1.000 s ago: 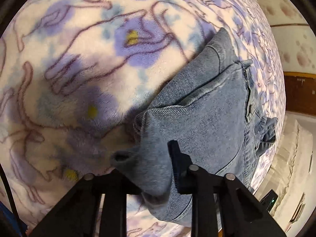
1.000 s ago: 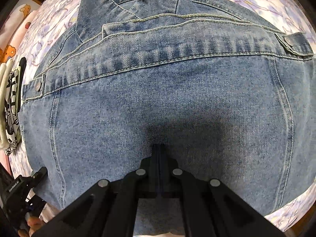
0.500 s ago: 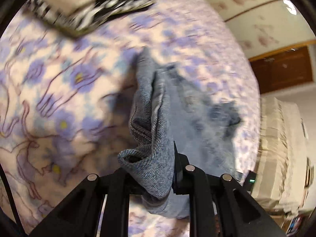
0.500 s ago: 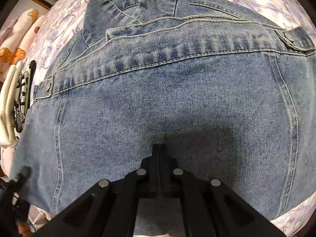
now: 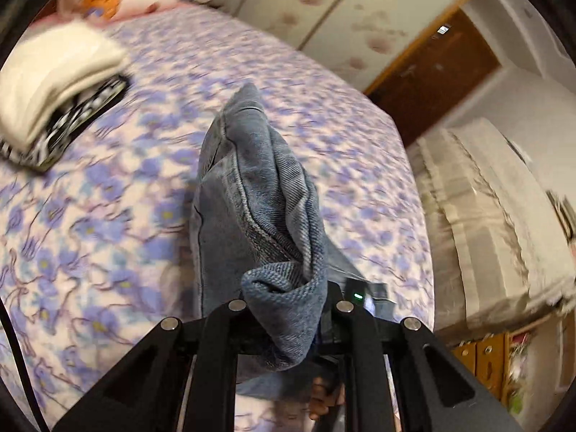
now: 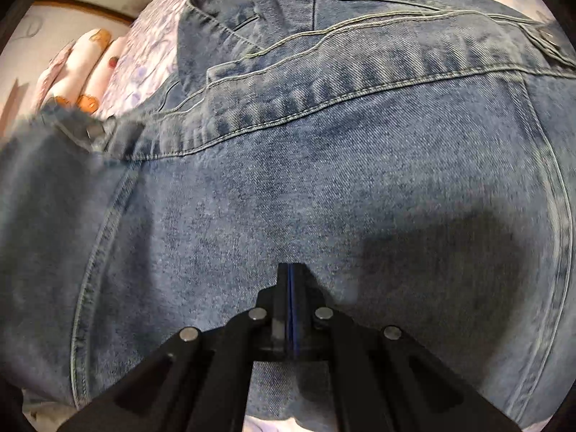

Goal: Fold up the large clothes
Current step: 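Lift the jacket edge with the left gripper and fold it over the bundle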

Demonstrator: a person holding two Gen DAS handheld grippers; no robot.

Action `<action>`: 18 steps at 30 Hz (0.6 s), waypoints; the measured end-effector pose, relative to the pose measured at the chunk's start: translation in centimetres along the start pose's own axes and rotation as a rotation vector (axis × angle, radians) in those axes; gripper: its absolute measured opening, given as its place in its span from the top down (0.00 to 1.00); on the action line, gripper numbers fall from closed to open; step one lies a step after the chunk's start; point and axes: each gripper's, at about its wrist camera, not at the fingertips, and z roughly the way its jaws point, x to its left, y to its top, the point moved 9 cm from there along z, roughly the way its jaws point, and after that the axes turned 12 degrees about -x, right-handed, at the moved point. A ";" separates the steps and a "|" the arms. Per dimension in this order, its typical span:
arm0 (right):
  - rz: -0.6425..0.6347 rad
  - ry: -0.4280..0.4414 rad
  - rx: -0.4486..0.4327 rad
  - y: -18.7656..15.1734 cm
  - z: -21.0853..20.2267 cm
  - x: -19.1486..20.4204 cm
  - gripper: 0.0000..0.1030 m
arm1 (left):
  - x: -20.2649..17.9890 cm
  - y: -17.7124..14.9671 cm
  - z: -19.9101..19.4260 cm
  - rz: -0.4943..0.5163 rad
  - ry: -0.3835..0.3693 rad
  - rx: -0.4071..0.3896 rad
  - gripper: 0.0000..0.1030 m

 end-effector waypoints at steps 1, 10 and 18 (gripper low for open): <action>-0.006 0.004 0.005 0.4 -0.4 -0.6 1.00 | -1.3 -0.4 0.0 0.011 -0.007 -0.003 0.87; 0.019 0.111 -0.083 6.0 -7.9 -8.3 1.00 | -15.3 -9.6 2.4 0.190 -0.142 0.091 0.87; 0.078 0.173 -0.195 9.5 -15.0 -16.8 1.00 | -20.5 -19.7 5.7 0.359 -0.145 0.244 0.86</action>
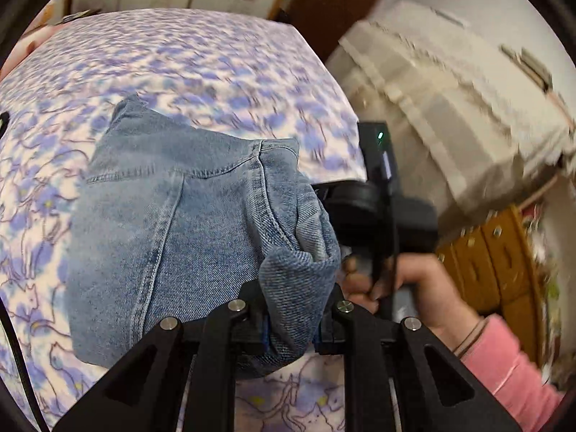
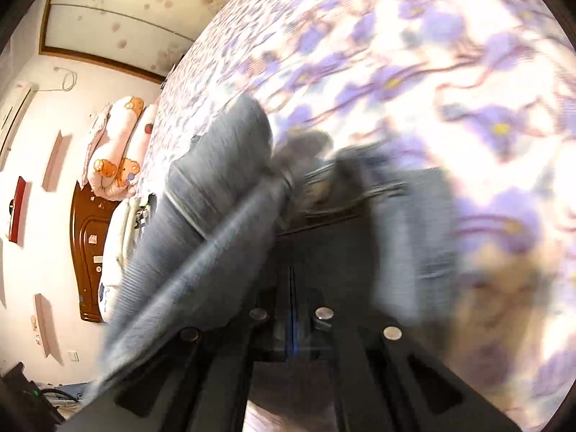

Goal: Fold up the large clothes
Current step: 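Lift the jacket edge with the left gripper and fold it over the bundle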

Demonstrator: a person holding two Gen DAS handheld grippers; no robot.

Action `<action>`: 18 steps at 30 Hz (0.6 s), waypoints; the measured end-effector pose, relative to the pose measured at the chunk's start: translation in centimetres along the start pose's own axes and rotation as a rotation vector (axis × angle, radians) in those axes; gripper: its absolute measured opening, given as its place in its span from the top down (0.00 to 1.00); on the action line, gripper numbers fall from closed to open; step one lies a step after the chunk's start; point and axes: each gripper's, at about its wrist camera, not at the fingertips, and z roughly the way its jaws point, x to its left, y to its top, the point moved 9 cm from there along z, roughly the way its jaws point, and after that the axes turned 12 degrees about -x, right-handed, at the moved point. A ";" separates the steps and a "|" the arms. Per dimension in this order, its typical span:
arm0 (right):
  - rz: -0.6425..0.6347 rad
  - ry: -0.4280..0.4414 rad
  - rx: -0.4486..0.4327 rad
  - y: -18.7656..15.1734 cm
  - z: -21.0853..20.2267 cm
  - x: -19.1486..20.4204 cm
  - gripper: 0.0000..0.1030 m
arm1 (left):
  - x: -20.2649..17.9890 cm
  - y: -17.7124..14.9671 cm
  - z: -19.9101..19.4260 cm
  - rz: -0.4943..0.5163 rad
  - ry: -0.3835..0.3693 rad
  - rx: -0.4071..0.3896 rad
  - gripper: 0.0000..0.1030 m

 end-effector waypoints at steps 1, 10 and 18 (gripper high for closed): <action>0.001 -0.011 0.002 0.0 -0.4 -1.0 1.00 | -0.5 -0.7 0.6 0.017 0.005 0.021 0.86; 0.181 0.025 -0.068 0.8 -3.9 -8.1 1.00 | -1.5 -6.8 5.7 0.120 0.062 0.192 0.84; 0.109 0.018 -0.065 1.9 -4.0 -6.9 1.00 | -0.7 -10.4 8.7 0.162 0.108 0.278 0.79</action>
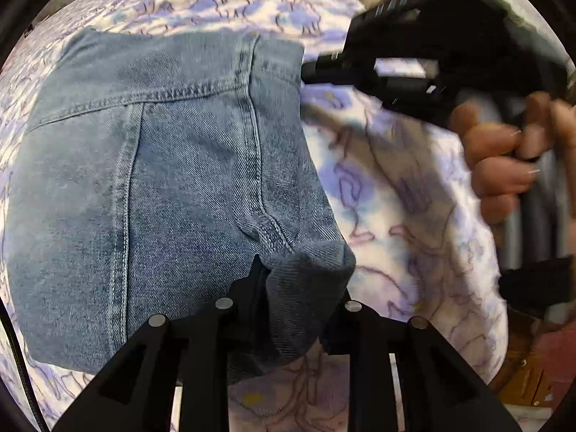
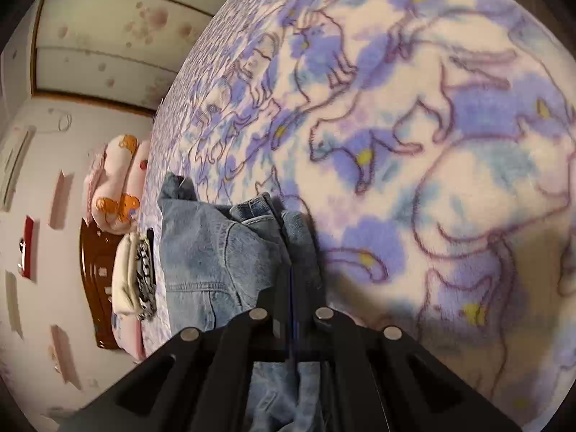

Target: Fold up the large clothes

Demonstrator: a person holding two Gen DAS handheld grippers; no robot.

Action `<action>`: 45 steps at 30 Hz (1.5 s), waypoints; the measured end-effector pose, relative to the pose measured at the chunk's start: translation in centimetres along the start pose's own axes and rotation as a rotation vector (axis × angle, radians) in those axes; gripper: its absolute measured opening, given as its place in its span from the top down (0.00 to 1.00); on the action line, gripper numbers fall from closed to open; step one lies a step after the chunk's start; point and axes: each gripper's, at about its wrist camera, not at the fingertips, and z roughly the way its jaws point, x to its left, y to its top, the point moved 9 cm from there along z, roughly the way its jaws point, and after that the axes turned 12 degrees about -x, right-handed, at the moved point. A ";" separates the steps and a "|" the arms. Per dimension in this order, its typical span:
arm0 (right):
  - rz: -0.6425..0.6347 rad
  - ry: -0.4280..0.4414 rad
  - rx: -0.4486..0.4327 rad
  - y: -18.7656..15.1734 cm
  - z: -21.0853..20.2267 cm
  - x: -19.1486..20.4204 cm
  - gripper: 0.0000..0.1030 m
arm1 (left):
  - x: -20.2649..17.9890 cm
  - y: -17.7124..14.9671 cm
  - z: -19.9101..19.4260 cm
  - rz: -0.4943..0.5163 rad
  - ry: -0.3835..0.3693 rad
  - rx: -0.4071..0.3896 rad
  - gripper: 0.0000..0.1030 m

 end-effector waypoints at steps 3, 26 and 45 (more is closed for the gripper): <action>-0.033 -0.015 0.015 -0.4 0.1 1.1 1.00 | -0.2 0.3 -1.0 0.028 -0.011 -0.009 0.75; -0.393 -0.269 0.134 -15.0 -4.3 5.9 0.57 | 18.6 -1.6 -8.5 -0.149 0.206 0.143 0.19; -0.406 -0.397 0.076 -16.6 -2.7 -0.7 0.84 | 22.6 -7.9 -3.6 -0.293 0.160 0.255 0.34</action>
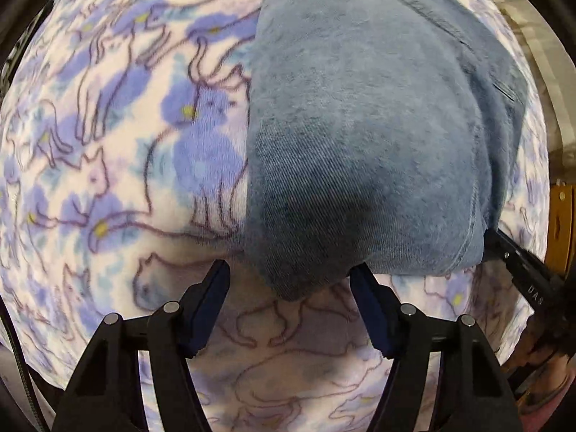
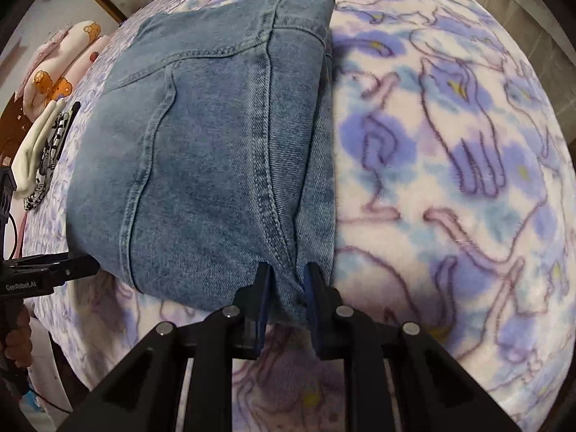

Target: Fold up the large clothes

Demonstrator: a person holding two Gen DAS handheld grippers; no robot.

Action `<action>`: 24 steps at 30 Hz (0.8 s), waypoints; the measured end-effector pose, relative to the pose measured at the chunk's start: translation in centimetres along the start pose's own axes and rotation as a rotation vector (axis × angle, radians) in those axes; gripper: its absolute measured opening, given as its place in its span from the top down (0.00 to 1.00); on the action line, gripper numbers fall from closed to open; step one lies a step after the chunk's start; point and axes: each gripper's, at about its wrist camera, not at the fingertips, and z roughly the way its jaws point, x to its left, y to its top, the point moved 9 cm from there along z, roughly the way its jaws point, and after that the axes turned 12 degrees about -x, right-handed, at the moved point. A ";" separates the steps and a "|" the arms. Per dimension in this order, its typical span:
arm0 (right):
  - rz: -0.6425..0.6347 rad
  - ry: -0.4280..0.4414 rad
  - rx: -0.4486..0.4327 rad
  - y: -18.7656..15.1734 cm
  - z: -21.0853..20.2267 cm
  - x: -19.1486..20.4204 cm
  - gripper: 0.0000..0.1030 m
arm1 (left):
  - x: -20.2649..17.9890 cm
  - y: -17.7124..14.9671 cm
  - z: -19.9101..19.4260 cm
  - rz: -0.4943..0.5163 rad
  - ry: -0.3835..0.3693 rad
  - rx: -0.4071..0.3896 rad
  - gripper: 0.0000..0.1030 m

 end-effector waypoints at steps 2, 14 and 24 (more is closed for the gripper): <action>0.019 -0.017 -0.002 0.1 0.2 -0.2 0.84 | -0.2 -0.1 -0.3 0.008 0.020 -0.017 0.38; 0.031 0.026 -0.211 2.2 -6.8 5.8 0.81 | -3.2 0.0 -6.6 0.091 -0.066 -0.114 0.93; 0.012 0.215 -0.083 2.4 -0.9 12.2 1.00 | -6.2 6.4 -3.7 0.120 -0.137 -0.157 0.93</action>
